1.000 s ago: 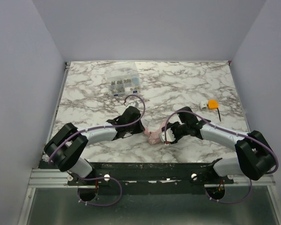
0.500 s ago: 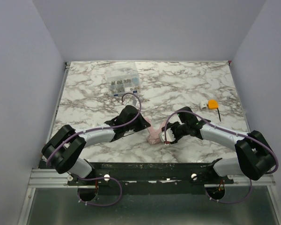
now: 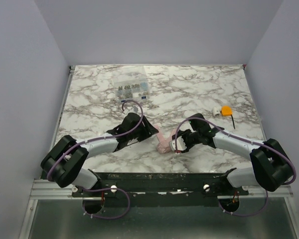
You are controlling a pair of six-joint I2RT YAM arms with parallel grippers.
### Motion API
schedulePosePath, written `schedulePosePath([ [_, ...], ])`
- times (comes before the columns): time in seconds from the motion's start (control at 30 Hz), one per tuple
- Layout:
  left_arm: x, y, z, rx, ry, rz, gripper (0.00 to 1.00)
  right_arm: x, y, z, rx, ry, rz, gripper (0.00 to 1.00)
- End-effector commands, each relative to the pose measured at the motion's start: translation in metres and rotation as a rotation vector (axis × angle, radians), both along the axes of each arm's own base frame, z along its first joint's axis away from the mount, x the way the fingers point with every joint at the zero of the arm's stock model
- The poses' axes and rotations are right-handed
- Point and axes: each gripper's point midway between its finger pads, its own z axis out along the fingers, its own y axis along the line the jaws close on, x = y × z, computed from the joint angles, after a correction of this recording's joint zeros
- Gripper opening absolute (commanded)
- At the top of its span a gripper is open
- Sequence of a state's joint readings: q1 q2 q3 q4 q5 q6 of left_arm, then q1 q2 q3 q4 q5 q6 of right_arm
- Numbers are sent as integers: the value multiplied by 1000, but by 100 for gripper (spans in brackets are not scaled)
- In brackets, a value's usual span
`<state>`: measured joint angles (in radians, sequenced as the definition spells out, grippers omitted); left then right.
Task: Put away the umbrella
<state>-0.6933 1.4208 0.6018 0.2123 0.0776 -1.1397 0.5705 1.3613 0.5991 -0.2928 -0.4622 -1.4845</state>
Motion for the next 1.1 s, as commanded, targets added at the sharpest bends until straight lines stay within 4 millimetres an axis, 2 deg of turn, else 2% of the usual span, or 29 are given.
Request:
schedulePosePath([
  [0.0, -24, -1, -29, -53, 109, -19, 56, -64, -40, -49, -168, 272, -25, 1],
  [0.07, -29, 1, -40, -68, 125, -21, 61, -64, -40, -49, -168, 274, -25, 1],
  [0.17, -35, -7, -54, -108, 154, -48, 61, -64, -40, -50, -169, 275, -25, 1],
  [0.37, -29, -30, -64, -205, 184, -69, 61, -65, -39, -50, -167, 280, -25, 1],
  [0.57, -35, -35, -79, -198, 235, -44, 61, -64, -37, -49, -159, 277, -24, 1],
  [0.8, -27, -57, -73, -308, 220, -41, 58, -63, -37, -49, -159, 278, -24, 1],
  [0.97, -13, -51, -68, -269, 162, -11, 58, -63, -37, -50, -162, 283, -26, 1],
  [1.07, -2, -42, -71, -228, 146, 13, 53, -63, -38, -50, -162, 278, -26, 1],
])
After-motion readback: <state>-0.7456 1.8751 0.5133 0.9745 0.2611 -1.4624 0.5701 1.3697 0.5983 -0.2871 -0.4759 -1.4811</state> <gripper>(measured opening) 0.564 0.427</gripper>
